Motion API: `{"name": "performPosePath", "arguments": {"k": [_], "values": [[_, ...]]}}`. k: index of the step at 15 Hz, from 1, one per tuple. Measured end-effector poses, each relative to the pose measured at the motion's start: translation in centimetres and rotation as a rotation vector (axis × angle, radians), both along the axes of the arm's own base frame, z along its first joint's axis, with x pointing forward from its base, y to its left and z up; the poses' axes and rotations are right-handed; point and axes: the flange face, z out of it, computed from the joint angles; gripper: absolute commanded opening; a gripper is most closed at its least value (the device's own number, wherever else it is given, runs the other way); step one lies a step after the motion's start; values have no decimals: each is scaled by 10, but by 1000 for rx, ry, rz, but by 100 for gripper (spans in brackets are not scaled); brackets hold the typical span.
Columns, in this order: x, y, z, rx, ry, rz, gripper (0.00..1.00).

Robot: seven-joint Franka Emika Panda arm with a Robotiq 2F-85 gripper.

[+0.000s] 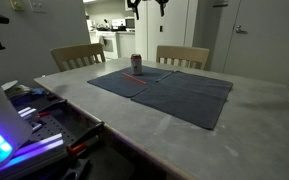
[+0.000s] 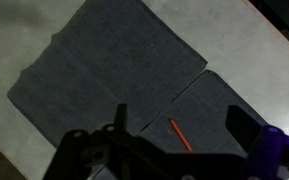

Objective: Put the straw in the soda can

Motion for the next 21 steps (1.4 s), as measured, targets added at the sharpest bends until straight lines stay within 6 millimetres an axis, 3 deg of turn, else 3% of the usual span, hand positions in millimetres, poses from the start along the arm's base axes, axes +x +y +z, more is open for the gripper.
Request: {"name": "performPosePath", "arguments": {"k": [5, 9, 13, 16, 21], "values": [[49, 25, -26, -5, 76, 213, 100], [75, 34, -53, 44, 131, 424, 100], [79, 25, -80, 161, 164, 586, 100], [79, 21, -82, 171, 170, 603, 100], [72, 32, -95, 192, 238, 626, 100]]}}
